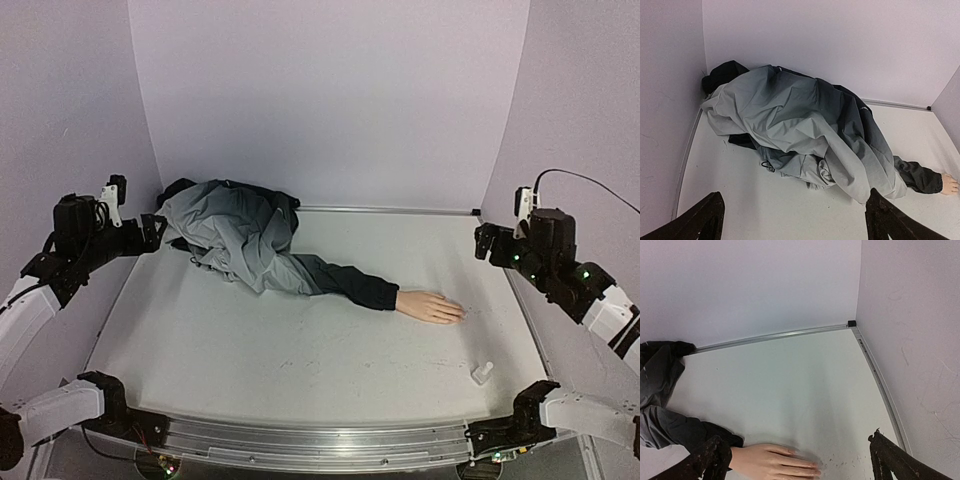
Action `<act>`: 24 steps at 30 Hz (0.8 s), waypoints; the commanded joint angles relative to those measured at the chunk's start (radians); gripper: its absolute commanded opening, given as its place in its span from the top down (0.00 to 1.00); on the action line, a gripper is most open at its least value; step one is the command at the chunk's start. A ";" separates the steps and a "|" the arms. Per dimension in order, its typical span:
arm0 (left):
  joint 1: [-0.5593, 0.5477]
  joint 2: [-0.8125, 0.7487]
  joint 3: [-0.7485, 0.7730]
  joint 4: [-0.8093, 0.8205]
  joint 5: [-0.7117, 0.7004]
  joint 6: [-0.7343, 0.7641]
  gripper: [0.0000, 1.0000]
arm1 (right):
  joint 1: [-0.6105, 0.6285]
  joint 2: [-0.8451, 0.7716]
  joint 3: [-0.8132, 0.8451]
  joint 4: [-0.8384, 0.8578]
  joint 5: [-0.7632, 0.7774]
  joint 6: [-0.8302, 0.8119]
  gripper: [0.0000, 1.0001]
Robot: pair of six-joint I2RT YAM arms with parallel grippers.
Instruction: Paint the nails
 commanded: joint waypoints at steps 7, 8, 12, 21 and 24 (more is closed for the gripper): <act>0.001 0.024 0.123 -0.055 -0.010 -0.039 0.01 | -0.126 0.116 0.235 -0.431 -0.101 0.214 0.02; 0.001 0.027 0.133 -0.061 -0.011 -0.040 0.01 | -0.138 0.126 0.246 -0.471 -0.123 0.241 0.02; 0.002 0.033 0.170 -0.078 -0.026 -0.042 0.01 | -0.176 0.153 0.250 -0.622 -0.197 0.360 0.02; 0.001 0.010 0.213 -0.092 -0.069 -0.037 0.01 | -0.222 0.211 0.150 -0.821 -0.344 0.634 0.02; 0.002 0.003 0.219 -0.095 -0.079 -0.039 0.01 | -0.229 0.248 0.108 -0.858 -0.394 0.717 0.02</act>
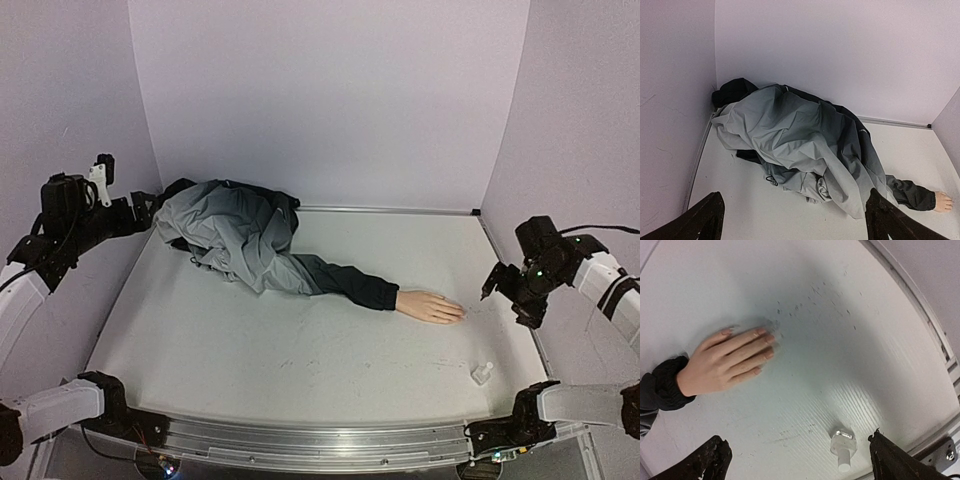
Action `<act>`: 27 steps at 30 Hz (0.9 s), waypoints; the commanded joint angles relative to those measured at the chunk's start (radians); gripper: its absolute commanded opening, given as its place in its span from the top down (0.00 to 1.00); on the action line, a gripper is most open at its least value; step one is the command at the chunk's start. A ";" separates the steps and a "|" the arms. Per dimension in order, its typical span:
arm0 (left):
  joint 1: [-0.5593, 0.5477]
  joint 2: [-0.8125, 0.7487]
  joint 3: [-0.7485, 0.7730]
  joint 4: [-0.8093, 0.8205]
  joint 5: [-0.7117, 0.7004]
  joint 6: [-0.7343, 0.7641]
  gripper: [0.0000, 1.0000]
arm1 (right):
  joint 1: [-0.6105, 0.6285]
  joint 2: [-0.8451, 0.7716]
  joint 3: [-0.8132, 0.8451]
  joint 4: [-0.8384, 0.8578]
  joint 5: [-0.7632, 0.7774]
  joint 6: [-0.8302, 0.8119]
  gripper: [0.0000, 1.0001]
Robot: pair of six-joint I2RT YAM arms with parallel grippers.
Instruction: Paint the nails
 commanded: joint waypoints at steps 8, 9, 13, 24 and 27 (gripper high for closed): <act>-0.016 -0.037 0.069 -0.004 -0.053 -0.006 0.01 | -0.017 0.009 -0.213 -0.137 -0.142 0.429 0.02; -0.018 -0.038 0.071 -0.005 -0.055 -0.007 0.01 | -0.018 0.007 -0.226 -0.131 -0.150 0.447 0.02; -0.024 -0.042 0.077 -0.004 -0.054 -0.008 0.01 | -0.017 0.027 -0.260 -0.125 -0.178 0.481 0.03; -0.027 -0.048 0.087 0.000 -0.054 -0.012 0.01 | -0.005 0.087 -0.266 -0.094 -0.203 0.470 0.21; -0.027 -0.050 0.086 0.001 -0.054 -0.014 0.01 | -0.002 0.104 -0.246 -0.082 -0.195 0.465 0.30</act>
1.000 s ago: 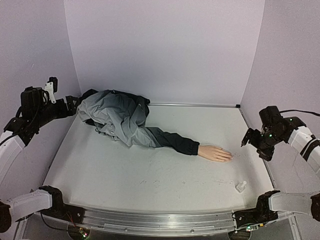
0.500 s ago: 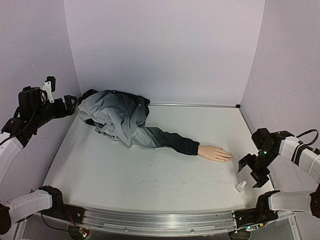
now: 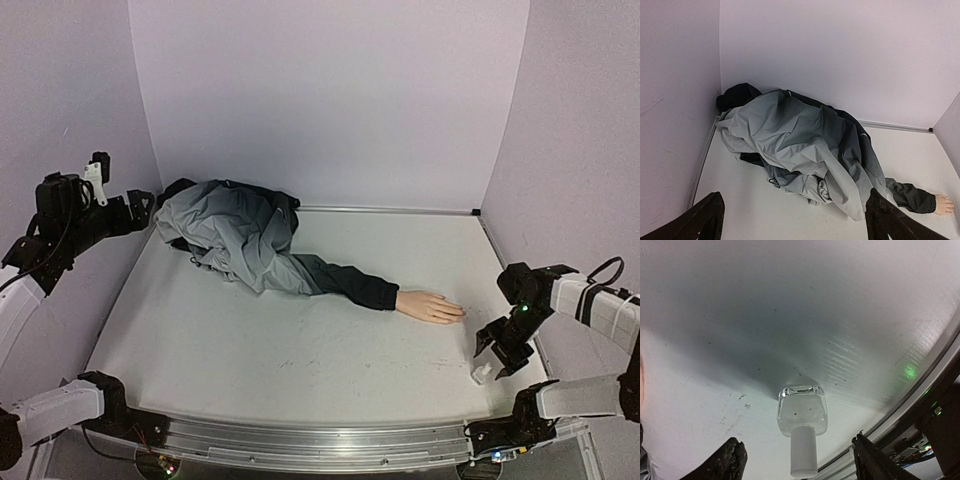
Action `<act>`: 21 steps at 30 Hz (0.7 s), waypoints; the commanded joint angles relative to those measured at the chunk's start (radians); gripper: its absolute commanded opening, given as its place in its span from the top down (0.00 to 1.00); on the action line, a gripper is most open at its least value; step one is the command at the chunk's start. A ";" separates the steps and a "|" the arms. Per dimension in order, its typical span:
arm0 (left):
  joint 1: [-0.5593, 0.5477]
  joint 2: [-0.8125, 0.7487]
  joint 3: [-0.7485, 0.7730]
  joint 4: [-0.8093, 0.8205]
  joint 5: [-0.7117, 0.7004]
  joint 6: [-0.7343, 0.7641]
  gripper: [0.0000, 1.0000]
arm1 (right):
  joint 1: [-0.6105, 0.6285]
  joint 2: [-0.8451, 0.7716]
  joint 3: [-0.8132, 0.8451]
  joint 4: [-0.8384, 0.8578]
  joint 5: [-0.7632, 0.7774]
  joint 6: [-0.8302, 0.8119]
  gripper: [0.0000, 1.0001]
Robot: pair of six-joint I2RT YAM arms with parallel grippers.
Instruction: Paint the nails
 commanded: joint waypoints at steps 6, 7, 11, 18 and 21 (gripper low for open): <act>-0.006 -0.028 0.070 0.023 -0.019 -0.010 0.01 | 0.019 0.055 0.032 -0.037 0.002 0.000 0.43; -0.006 -0.028 0.070 0.023 -0.019 -0.010 0.00 | 0.022 0.057 0.037 -0.038 0.004 -0.001 0.45; -0.005 -0.030 0.071 0.023 -0.015 -0.010 0.01 | 0.027 0.073 0.054 -0.041 0.015 0.001 0.51; -0.005 -0.037 0.068 0.023 -0.014 -0.010 0.01 | 0.050 0.092 0.066 -0.049 0.021 0.010 0.63; -0.005 -0.039 0.066 0.024 -0.013 -0.010 0.00 | 0.052 0.093 0.062 -0.050 0.022 0.008 0.72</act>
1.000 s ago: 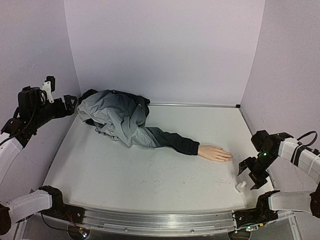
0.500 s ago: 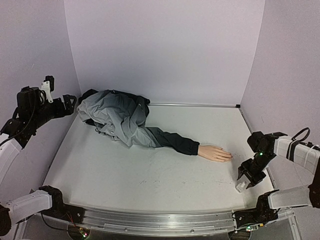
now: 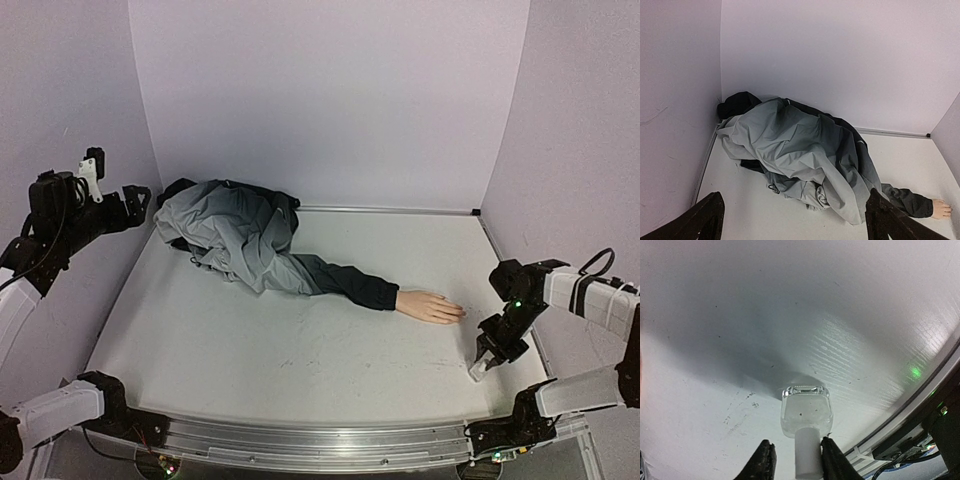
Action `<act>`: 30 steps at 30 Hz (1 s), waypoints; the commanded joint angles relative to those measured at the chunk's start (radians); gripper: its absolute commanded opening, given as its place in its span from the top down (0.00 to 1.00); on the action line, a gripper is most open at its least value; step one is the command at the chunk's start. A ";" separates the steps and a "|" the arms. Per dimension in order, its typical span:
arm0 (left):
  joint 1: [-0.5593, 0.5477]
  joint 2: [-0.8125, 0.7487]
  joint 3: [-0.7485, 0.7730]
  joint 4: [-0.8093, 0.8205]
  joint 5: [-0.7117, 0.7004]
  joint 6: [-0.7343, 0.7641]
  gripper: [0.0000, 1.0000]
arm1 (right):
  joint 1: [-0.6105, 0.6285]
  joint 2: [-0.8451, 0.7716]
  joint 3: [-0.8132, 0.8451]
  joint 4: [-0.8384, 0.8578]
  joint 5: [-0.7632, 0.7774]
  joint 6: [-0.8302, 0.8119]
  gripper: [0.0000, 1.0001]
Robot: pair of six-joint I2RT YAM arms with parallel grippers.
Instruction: Paint the nails
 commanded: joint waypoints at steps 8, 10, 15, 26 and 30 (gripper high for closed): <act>-0.009 -0.023 0.044 0.024 -0.007 -0.010 0.00 | 0.013 0.003 0.024 -0.088 0.028 -0.005 0.82; -0.009 -0.022 0.043 0.024 -0.007 -0.009 0.01 | 0.013 -0.001 0.029 -0.088 0.030 -0.008 0.86; -0.011 -0.011 0.038 0.025 -0.006 -0.007 0.01 | 0.013 -0.006 0.070 -0.067 0.054 -0.064 1.00; -0.018 0.090 0.046 0.046 0.236 -0.026 0.00 | 0.015 -0.022 0.177 0.428 -0.173 -0.713 1.00; -0.030 0.188 0.067 0.079 0.430 -0.066 0.00 | 0.022 -0.057 0.200 0.516 -0.310 -0.855 1.00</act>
